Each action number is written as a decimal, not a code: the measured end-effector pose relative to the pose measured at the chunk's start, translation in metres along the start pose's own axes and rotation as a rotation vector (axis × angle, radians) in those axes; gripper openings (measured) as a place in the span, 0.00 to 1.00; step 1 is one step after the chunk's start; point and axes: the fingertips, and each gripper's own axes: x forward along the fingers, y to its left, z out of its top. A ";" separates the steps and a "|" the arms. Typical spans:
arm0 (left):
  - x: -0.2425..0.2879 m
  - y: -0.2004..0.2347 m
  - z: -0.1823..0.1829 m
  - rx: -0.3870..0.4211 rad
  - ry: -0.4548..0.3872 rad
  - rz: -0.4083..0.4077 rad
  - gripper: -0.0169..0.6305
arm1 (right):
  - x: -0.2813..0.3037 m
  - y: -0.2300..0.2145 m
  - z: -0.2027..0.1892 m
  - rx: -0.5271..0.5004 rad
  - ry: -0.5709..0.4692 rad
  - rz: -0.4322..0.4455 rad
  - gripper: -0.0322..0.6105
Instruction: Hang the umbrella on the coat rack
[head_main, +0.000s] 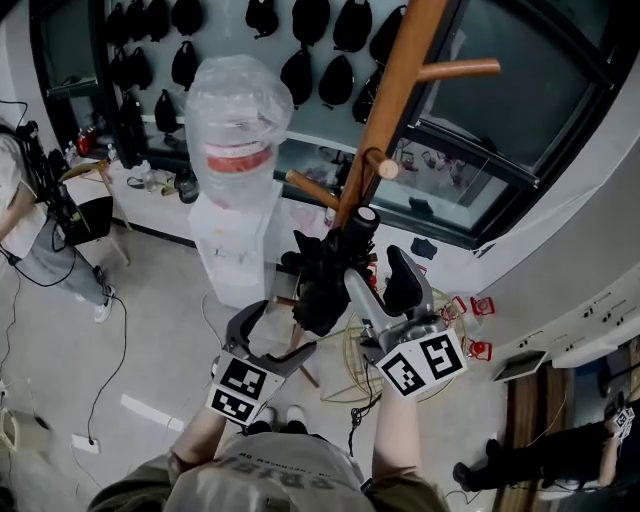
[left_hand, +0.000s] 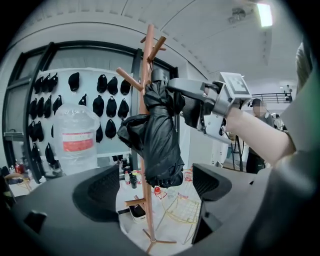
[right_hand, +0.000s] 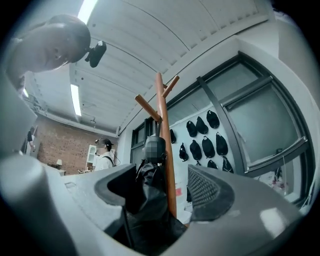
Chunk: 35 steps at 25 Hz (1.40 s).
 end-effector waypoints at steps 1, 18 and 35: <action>-0.001 0.003 0.000 -0.004 -0.006 0.009 0.73 | -0.005 0.000 -0.001 -0.013 -0.009 -0.013 0.54; -0.012 0.033 0.012 -0.046 -0.160 0.109 0.73 | -0.078 -0.006 -0.060 -0.038 -0.031 -0.189 0.53; -0.032 0.055 0.040 0.007 -0.304 0.344 0.04 | -0.080 -0.003 -0.050 -0.249 -0.024 -0.295 0.05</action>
